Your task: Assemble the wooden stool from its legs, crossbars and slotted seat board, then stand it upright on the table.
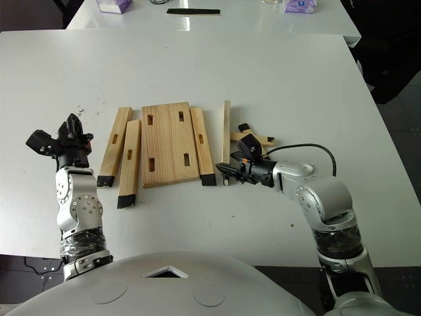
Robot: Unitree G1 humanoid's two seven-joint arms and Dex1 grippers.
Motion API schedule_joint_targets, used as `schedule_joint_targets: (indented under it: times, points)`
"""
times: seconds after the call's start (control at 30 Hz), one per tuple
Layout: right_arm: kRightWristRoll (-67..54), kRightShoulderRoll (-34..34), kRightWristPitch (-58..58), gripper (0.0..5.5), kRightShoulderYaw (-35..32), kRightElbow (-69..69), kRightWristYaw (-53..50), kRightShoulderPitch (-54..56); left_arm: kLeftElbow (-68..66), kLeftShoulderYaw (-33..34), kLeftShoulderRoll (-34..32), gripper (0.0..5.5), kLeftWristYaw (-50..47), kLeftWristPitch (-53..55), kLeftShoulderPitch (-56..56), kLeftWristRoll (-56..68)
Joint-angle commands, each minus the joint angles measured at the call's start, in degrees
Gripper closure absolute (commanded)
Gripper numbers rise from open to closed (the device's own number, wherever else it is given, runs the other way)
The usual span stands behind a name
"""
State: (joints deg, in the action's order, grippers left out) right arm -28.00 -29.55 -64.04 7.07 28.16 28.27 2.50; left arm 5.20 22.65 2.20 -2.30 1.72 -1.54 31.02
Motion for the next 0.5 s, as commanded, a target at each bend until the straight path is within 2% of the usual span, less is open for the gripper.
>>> schedule_joint_targets:
  times: [0.03, 0.1, 0.2, 0.33, 0.5]
  points:
    - [2.3, -1.1, 0.3, 2.33, 0.2, 0.2, -2.1, -1.2, -0.1, 0.2, -0.9, 3.63, 0.4, 1.2, 0.0, 0.0]
    - [2.8, -2.0, 0.8, 2.33, -1.0, -0.4, -2.0, -1.2, -0.2, 0.3, -1.1, 3.63, 0.3, 1.3, 0.1, 0.0]
    - [3.4, -4.0, 2.0, 2.73, -2.1, -0.8, -1.3, -1.8, -0.3, 0.3, -1.1, 3.63, 0.4, 1.3, 0.3, 0.1]
    - [6.4, -5.1, 5.4, 3.4, 1.2, -2.6, -0.9, -0.2, -0.3, 0.2, -0.4, 3.63, -0.2, 0.8, 0.4, -0.3]
    - [11.0, -3.2, 8.9, 4.14, 5.6, -3.6, -3.6, -1.1, -0.9, -0.3, -0.6, 3.63, 0.1, 0.9, 1.2, -0.7]
